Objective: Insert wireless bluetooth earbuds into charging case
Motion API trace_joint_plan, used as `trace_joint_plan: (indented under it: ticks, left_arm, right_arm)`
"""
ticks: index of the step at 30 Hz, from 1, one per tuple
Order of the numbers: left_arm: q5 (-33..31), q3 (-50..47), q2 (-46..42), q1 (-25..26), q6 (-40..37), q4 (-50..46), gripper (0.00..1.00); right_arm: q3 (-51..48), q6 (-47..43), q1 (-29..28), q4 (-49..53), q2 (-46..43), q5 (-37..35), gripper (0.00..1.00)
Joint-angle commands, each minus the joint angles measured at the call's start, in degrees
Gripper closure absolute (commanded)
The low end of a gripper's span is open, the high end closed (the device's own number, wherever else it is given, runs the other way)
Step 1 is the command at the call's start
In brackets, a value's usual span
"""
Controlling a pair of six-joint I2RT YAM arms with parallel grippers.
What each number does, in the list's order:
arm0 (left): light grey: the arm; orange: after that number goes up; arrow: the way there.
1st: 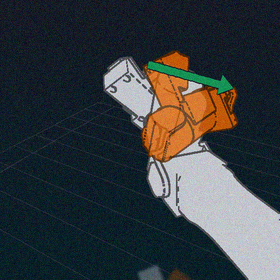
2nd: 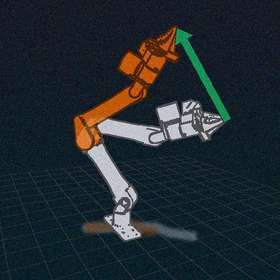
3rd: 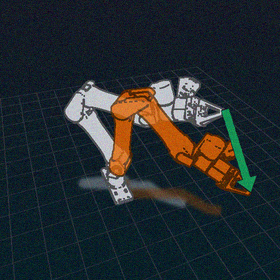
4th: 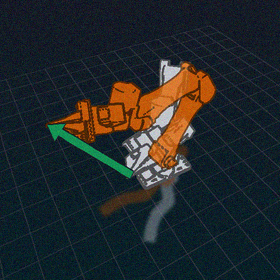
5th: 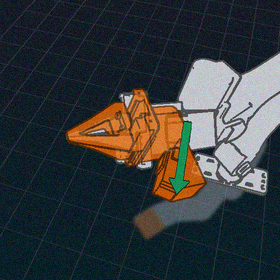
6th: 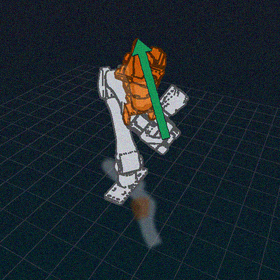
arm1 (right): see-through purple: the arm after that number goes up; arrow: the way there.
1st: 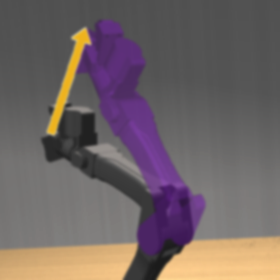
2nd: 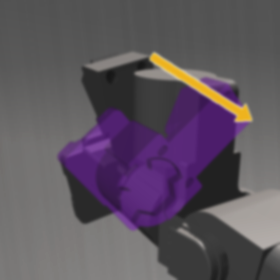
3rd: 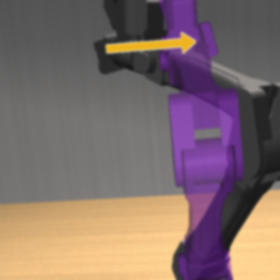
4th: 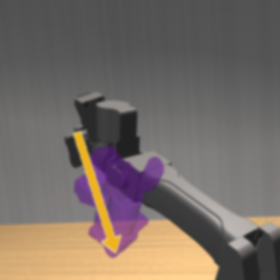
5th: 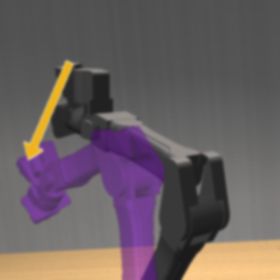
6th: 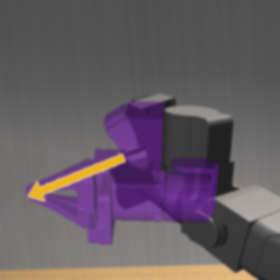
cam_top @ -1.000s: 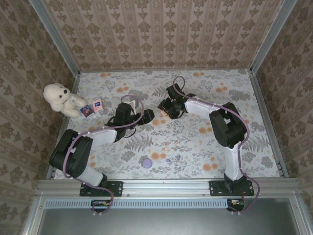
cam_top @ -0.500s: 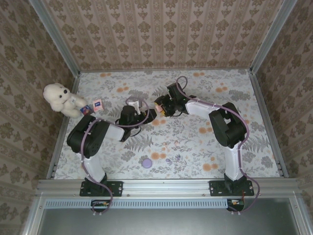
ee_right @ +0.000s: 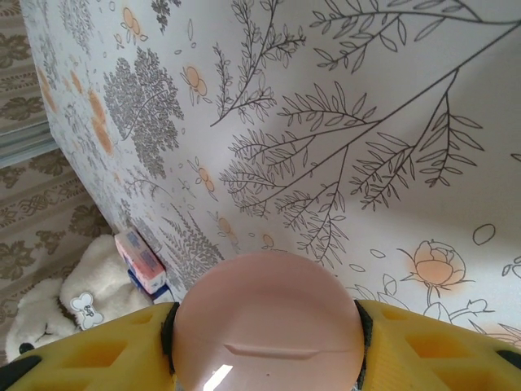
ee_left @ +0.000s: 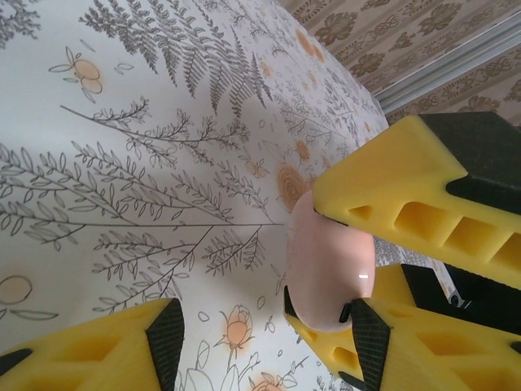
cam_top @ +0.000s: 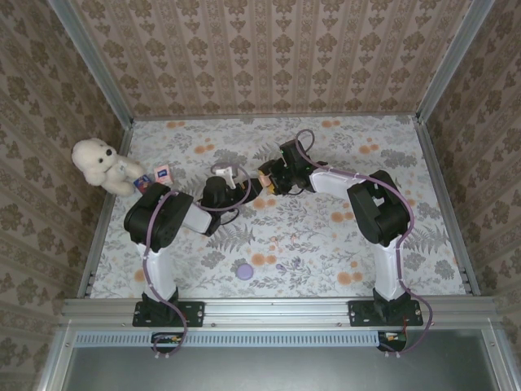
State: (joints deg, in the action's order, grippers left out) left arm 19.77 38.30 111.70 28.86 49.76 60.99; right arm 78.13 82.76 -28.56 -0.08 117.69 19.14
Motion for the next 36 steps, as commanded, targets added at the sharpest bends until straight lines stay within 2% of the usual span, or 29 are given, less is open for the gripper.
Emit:
trace_joint_plan:
  ticks: [1, 20, 28, 36]
  left_arm:
    - [1.0, 2.2, 1.2, 0.4, 0.5, 2.6, 0.40]
    - [0.3, 4.9, 2.8, 1.9, -0.3, 1.1, 0.44]
    - [-2.6, 3.2, 2.1, 2.8, -1.3, 1.6, 0.45]
    - [-5.8, 2.2, 1.8, 2.9, -0.9, 3.4, 0.53]
  right_arm:
    - [-0.5, 1.7, 0.0, -1.4, -1.7, 2.1, 0.45]
    - [-0.4, 2.5, -1.5, -2.7, -1.6, 2.7, 0.45]
    - [-0.7, 5.2, -2.0, -5.3, -1.3, 2.6, 0.45]
    - [-0.6, 7.1, -3.1, -6.8, -1.6, 2.5, 0.45]
